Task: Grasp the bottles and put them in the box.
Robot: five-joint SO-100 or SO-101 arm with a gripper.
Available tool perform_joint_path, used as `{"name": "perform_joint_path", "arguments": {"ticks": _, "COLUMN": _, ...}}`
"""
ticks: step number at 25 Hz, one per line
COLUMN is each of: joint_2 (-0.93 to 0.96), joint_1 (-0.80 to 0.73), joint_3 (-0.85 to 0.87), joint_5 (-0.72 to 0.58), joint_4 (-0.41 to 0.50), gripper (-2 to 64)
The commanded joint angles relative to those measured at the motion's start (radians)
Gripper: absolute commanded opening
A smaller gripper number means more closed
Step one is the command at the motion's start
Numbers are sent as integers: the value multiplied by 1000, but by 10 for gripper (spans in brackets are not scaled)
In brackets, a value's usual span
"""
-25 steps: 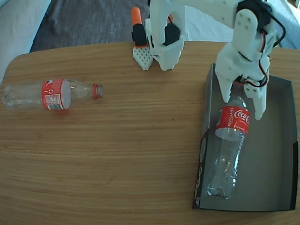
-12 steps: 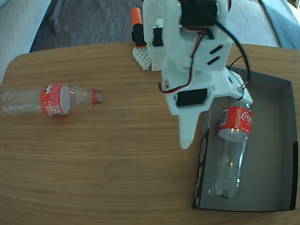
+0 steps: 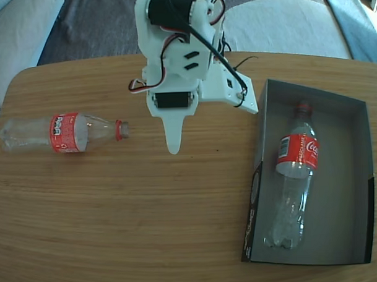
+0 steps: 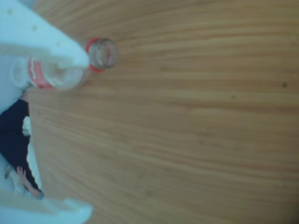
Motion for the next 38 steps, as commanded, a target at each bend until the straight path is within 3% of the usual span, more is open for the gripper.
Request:
{"name": "perform_joint_path", "arguments": {"ticks": 1, "joint_2": 118, "joint_1": 49, "joint_3": 49, "joint_5": -77, "joint_4": 8, "gripper": 351}}
{"name": "perform_joint_path", "arguments": {"ticks": 9, "joint_2": 173, "joint_1": 218, "joint_3": 132, "joint_5": -270, "joint_4": 6, "gripper": 351}}
{"name": "perform_joint_path", "arguments": {"ticks": 24, "joint_2": 170, "joint_1": 557, "joint_3": 253, "joint_5": -569, "joint_4": -112, "gripper": 359}}
{"name": "perform_joint_path", "arguments": {"ticks": 28, "joint_2": 170, "joint_1": 592, "joint_3": 261, "joint_5": -618, "joint_4": -114, "gripper": 369}}
{"name": "perform_joint_path", "arguments": {"ticks": 34, "joint_2": 170, "joint_1": 635, "joint_3": 365, "joint_5": -719, "joint_4": -236, "gripper": 396}}
{"name": "perform_joint_path", "arguments": {"ticks": 38, "joint_2": 170, "joint_1": 638, "joint_3": 390, "joint_5": -723, "joint_4": -250, "gripper": 400}}
